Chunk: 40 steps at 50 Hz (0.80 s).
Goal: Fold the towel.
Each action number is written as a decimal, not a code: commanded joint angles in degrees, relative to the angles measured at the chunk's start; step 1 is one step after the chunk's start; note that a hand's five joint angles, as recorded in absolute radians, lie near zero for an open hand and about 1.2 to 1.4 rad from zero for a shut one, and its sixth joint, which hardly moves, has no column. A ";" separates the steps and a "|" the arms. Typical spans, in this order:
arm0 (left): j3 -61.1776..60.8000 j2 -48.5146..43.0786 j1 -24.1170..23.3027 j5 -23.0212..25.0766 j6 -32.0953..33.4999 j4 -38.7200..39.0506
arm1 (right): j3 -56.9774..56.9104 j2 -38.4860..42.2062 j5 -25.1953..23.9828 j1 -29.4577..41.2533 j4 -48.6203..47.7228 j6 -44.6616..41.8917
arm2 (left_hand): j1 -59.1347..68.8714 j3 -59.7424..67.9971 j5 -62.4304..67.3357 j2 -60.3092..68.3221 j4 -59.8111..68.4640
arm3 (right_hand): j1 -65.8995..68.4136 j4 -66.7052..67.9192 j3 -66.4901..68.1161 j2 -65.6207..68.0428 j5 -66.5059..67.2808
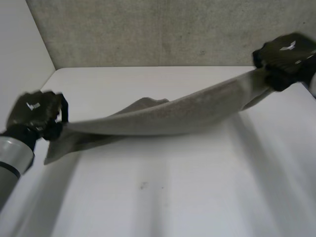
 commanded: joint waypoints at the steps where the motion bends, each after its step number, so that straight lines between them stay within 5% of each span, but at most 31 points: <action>1: 9.24 7.27 0.05 0.02 0.01 -9.16 | -1.82 -11.37 2.57 -3.84 3.28 -0.02 | 10.99 10.24 10.54 10.21 10.17 | 3.40 3.12 3.41 4.90 3.57; 6: 22.21 8.59 -0.21 1.33 -0.08 -21.52 | -7.35 -13.84 2.75 -4.64 8.63 -0.02 | 10.99 10.24 10.54 10.21 10.17 | 3.40 3.12 3.41 4.90 3.57; 15: 33.85 3.49 -0.47 3.27 -0.08 -31.22 | -13.00 -11.83 2.84 -4.46 15.68 -0.45 | 10.99 10.24 10.54 10.21 10.17 | 3.40 3.12 3.41 4.90 3.57; 29: 44.55 -26.27 -4.42 2.57 -0.08 -33.51 | -13.17 11.99 5.74 -3.23 17.00 -2.39 | 10.99 10.24 10.54 10.21 10.17 | 3.40 3.12 3.41 4.90 3.57; 33: 51.43 -32.98 -5.48 2.22 0.10 -33.51 | -24.38 22.07 11.00 -0.35 15.86 -2.83 | 10.99 10.24 10.54 10.21 10.17 | 3.40 3.12 3.41 4.90 3.57; 40: 80.63 -42.82 -6.01 -1.56 -0.78 -32.80 | -44.42 29.12 12.59 2.65 5.17 -0.38 | 10.99 10.24 10.54 10.21 10.17 | 3.40 3.12 3.41 4.90 3.57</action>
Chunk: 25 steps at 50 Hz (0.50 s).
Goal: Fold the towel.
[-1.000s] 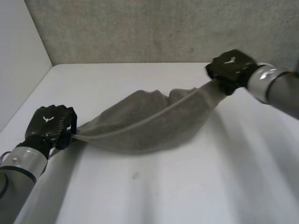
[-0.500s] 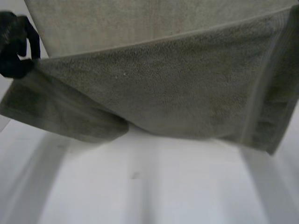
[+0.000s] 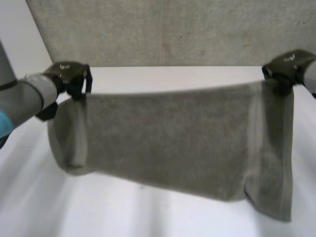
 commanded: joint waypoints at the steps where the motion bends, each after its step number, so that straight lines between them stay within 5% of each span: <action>1: 29.61 -7.80 -0.61 -2.62 -1.27 0.57 | -22.07 6.72 2.43 3.05 -12.72 3.45 | 10.99 10.23 10.53 10.20 10.12 | 3.06 3.11 3.41 4.31 3.23; 9: 46.62 -6.59 -0.96 -3.40 -7.50 7.24 | -28.71 0.86 5.33 4.63 -20.83 14.08 | 10.99 10.23 10.53 10.20 10.12 | 3.06 3.11 3.41 4.31 3.23; 15: 45.58 -4.12 -0.43 -4.20 -12.08 8.40 | -24.92 -2.06 5.33 4.55 -20.31 17.00 | 10.99 10.23 10.53 10.20 10.12 | 3.06 3.11 3.41 4.31 3.23; 20: 38.37 -2.80 0.62 -3.93 -14.46 4.18 | -11.17 -4.60 3.06 4.63 -18.11 16.30 | 10.99 10.23 10.53 10.20 10.12 | 3.06 3.11 3.41 4.31 3.23; 25: 15.93 1.76 3.25 -3.05 -14.28 0.22 | 2.45 -6.81 -0.19 4.28 -19.34 15.33 | 10.99 10.23 10.53 10.20 10.12 | 3.06 3.11 3.41 4.31 3.23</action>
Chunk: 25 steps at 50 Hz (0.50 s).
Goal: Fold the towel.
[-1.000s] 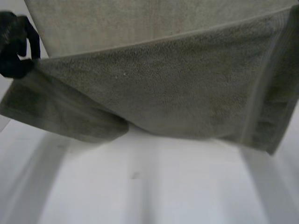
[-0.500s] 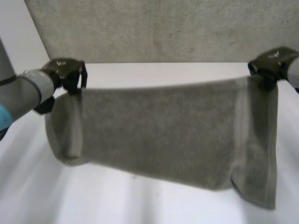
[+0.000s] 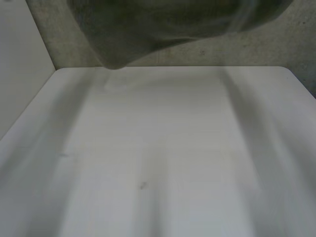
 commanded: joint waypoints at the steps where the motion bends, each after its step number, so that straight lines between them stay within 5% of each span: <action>1: -23.50 4.41 2.75 0.84 -0.15 -4.92 | 18.10 -2.78 -4.11 -0.32 -0.21 -1.60 | 10.99 10.22 10.53 10.19 10.11 | 3.10 3.03 3.40 4.32 3.01; 11: -60.54 6.69 3.81 1.81 3.97 3.76 | 48.12 -1.30 -7.80 -0.67 -12.76 -7.04 | 10.99 10.22 10.53 10.19 10.11 | 3.10 3.03 3.40 4.32 3.01; 25: -79.05 9.77 4.16 1.90 12.33 8.61 | 68.27 -5.93 -9.99 -1.90 -19.01 -13.29 | 10.99 10.22 10.53 10.19 10.11 | 3.10 3.03 3.40 4.32 3.01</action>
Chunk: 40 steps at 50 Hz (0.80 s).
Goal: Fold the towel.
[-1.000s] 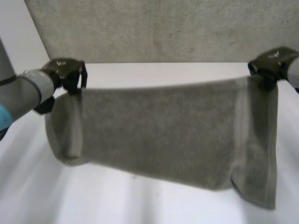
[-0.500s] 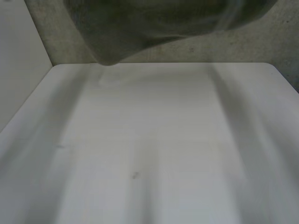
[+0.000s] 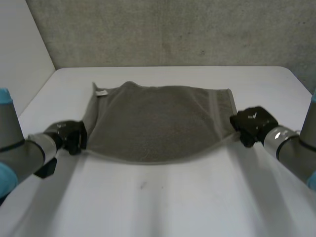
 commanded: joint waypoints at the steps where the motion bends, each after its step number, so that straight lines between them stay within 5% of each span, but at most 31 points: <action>1: -5.55 2.77 0.16 -0.03 1.73 1.00 | 7.00 -4.00 -2.06 -1.10 -2.17 -0.69 | 10.99 10.22 10.53 10.18 10.11 | 3.11 3.03 3.40 4.32 3.00; 8: -9.69 6.29 0.43 0.06 1.99 1.27 | 13.76 -11.46 -7.42 -5.75 -4.54 -0.08 | 10.99 10.22 10.53 10.18 10.11 | 3.11 3.03 3.40 4.32 3.00; 14: -12.94 14.11 0.60 -0.03 2.08 1.71 | 15.00 -15.60 -7.25 -6.90 -2.96 -0.34 | 10.99 10.22 10.53 10.18 10.11 | 3.11 3.03 3.40 4.32 3.00; 21: -15.32 24.57 2.36 0.06 3.58 0.65 | 14.47 -24.72 -7.68 -11.45 11.85 -2.18 | 10.99 10.22 10.53 10.18 10.11 | 3.11 3.03 3.40 4.32 3.00; 28: -16.72 36.86 2.28 1.64 15.16 -8.91 | 13.77 -33.09 -8.21 -17.18 24.99 -11.50 | 10.99 10.22 10.53 10.18 10.11 | 3.11 3.03 3.40 4.32 3.00; 34: -16.64 37.14 1.75 4.46 19.04 -11.48 | 12.02 -35.20 -8.56 -17.62 30.61 -16.86 | 10.99 10.22 10.53 10.18 10.11 | 3.11 3.03 3.40 4.32 3.00; 40: -13.05 30.14 1.05 6.21 21.15 -8.15 | 10.26 -29.96 -11.20 -17.36 23.60 -15.38 | 10.99 10.22 10.53 10.18 10.11 | 3.11 3.03 3.40 4.32 3.00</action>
